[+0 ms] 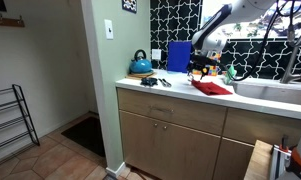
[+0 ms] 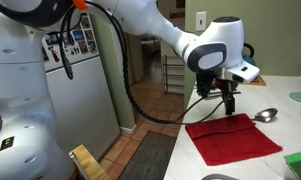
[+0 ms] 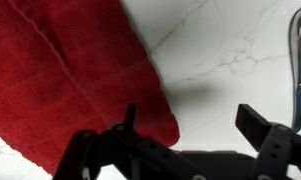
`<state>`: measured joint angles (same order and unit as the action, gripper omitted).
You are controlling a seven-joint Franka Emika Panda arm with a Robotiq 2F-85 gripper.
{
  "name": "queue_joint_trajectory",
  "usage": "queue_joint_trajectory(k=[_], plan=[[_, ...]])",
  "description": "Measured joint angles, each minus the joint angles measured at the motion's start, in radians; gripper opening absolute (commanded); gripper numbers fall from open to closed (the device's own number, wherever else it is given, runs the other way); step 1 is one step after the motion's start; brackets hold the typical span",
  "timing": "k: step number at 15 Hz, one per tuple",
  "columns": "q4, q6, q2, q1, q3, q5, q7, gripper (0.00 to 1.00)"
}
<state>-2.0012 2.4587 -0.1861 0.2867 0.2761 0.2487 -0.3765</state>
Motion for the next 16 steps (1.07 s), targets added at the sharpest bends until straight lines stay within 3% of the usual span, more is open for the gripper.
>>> queue_joint_trajectory(k=[5,12,16], plan=[[-0.001,0.008,-0.015,-0.001,0.015,-0.085,-0.006,1.0],[-0.044,0.028,-0.012,-0.005,0.007,-0.151,0.184,1.0],[-0.054,-0.022,-0.012,-0.014,0.001,-0.196,0.217,1.0]])
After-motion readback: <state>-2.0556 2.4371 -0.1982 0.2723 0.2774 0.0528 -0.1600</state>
